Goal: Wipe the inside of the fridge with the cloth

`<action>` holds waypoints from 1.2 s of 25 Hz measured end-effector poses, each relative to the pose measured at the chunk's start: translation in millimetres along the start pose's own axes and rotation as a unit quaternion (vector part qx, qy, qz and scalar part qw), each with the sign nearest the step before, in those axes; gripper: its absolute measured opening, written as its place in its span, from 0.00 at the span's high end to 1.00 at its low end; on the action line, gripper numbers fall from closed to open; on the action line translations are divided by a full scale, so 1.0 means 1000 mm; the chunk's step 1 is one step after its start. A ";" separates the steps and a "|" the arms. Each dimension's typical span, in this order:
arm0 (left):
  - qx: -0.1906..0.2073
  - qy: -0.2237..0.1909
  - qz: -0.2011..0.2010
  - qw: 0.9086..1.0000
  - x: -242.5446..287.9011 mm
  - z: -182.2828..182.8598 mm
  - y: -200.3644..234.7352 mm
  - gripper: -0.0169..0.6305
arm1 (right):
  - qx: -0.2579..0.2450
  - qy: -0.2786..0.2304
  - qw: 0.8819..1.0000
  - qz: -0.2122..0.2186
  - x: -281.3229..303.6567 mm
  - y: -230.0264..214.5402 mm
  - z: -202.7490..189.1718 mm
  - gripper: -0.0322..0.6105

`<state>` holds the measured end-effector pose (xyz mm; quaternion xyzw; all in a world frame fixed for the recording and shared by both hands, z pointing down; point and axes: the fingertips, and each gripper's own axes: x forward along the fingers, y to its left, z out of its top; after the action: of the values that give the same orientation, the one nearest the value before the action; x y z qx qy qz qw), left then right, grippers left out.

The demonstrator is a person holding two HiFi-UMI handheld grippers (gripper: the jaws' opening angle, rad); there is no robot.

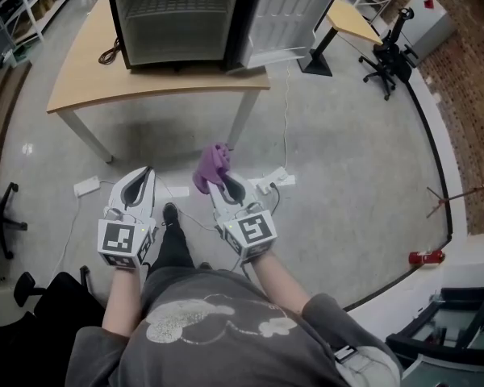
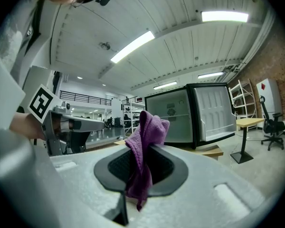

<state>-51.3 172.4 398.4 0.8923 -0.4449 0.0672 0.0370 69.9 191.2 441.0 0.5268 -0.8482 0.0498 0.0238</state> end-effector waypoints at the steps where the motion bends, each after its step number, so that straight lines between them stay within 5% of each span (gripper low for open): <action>1: -0.001 0.001 0.001 1.000 0.008 -0.001 0.008 0.95 | -0.001 0.001 1.000 -0.001 0.009 -0.004 0.000 0.89; 20: 0.008 -0.015 -0.039 0.999 0.197 0.053 0.215 0.95 | -0.018 -0.024 0.999 -0.036 0.278 -0.076 0.068 0.89; 30: 0.013 -0.044 -0.047 0.998 0.253 0.086 0.258 0.95 | -0.041 -0.039 0.998 -0.015 0.359 -0.082 0.090 0.89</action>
<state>-98.9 -193.1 354.1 0.9146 -0.4030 0.0314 0.0088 -15.0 -174.3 389.7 0.5393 -0.8420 -0.0057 0.0128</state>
